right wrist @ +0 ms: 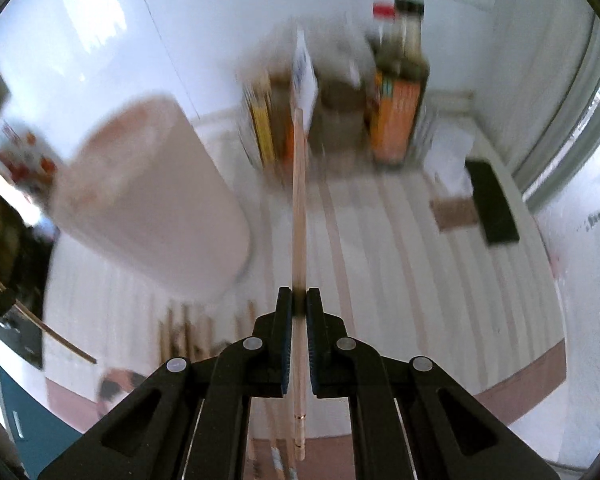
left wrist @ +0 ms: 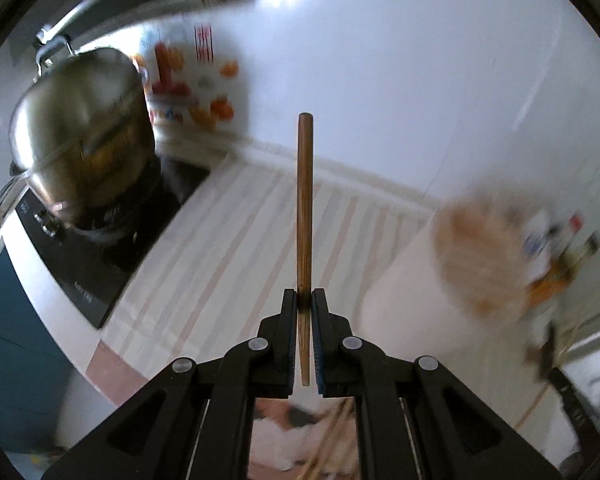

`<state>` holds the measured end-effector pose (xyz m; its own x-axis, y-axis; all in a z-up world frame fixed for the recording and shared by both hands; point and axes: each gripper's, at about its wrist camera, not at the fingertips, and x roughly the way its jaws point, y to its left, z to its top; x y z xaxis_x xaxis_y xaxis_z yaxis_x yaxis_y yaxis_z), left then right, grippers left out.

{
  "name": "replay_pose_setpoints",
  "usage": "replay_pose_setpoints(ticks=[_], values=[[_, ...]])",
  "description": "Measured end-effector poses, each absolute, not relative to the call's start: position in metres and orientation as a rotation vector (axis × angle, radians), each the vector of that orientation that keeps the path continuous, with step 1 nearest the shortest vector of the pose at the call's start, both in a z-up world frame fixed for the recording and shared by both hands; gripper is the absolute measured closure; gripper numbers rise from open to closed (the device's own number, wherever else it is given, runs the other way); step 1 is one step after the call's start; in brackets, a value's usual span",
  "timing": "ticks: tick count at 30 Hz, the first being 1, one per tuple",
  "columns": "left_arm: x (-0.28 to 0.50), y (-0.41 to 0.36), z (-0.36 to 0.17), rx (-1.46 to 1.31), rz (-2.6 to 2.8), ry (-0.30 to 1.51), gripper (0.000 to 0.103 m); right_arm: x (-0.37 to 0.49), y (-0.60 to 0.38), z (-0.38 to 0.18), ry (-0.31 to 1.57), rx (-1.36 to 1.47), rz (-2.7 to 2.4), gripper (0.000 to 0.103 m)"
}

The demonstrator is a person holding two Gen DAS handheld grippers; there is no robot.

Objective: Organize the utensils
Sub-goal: 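Lift both held chopsticks and lower them into the cream utensil holder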

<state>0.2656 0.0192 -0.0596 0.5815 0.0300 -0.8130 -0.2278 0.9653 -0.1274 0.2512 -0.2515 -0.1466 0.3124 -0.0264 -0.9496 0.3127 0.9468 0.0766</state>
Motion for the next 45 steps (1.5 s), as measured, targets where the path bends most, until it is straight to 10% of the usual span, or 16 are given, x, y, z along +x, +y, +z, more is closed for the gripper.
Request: replay_pose_setpoints(ticks=[12,45], values=[[0.297,0.013,0.060,-0.354,0.023,0.720,0.098,0.339,-0.244,-0.023,0.926,0.333,-0.144,0.096],[0.397,-0.044,-0.032,-0.251,-0.145,0.977,0.098,0.445,-0.220,-0.091,0.864,0.394,-0.079,0.096]])
